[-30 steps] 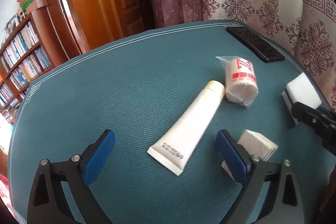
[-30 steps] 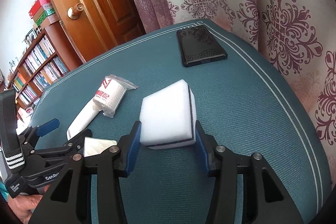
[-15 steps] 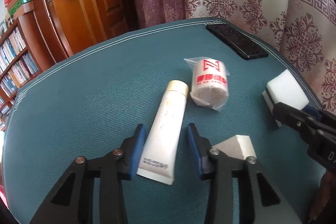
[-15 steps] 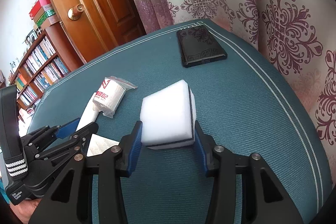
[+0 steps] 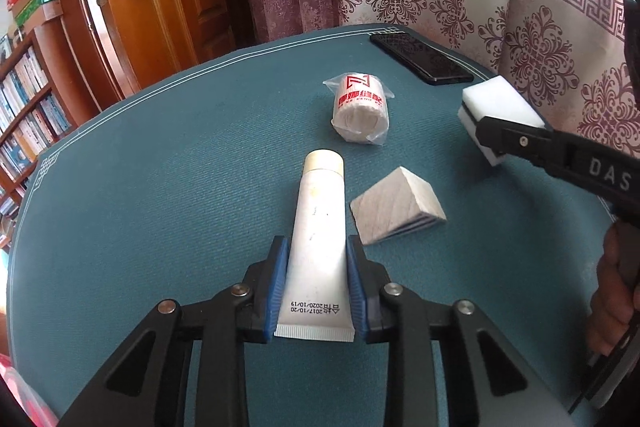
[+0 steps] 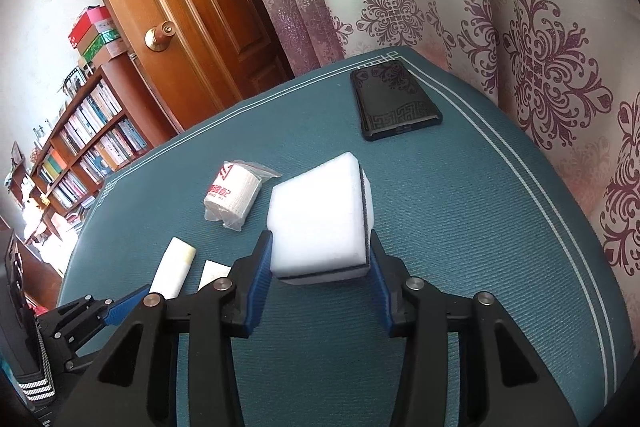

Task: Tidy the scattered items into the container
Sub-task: 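Grasp the white squeeze tube with the left tool while the right tool holds the sponge, then carry the tube and sponge over the clear bowl and open both tools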

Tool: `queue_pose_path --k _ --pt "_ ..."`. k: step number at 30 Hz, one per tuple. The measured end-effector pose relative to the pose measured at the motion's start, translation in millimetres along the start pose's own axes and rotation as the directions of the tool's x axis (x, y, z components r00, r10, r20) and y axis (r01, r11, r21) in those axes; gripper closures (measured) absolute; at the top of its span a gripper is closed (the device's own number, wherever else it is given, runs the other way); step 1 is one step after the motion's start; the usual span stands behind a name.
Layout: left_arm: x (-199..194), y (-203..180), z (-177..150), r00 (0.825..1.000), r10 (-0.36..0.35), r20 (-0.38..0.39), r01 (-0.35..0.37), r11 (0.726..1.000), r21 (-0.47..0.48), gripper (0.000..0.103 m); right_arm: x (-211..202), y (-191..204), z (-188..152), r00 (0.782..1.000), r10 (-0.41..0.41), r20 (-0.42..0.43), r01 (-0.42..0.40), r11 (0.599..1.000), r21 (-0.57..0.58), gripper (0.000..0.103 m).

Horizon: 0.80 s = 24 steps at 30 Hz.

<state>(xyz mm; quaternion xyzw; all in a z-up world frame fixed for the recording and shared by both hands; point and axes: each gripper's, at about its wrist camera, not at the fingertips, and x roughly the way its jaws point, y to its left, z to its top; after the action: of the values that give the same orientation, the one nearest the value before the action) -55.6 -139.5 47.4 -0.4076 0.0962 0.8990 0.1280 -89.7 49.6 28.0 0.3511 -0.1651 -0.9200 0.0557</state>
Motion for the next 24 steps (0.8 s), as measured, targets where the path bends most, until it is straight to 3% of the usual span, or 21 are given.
queue_pose_path --k 10,24 --pt "-57 35 -31 0.999 0.013 0.047 -0.010 0.997 -0.076 0.070 -2 12 -7 0.999 0.036 0.001 -0.036 0.999 -0.021 0.057" --pt "-130 106 -88 0.986 0.135 0.099 -0.110 0.968 -0.224 0.070 -8 43 -21 0.997 0.078 -0.016 -0.079 0.992 -0.096 0.057"
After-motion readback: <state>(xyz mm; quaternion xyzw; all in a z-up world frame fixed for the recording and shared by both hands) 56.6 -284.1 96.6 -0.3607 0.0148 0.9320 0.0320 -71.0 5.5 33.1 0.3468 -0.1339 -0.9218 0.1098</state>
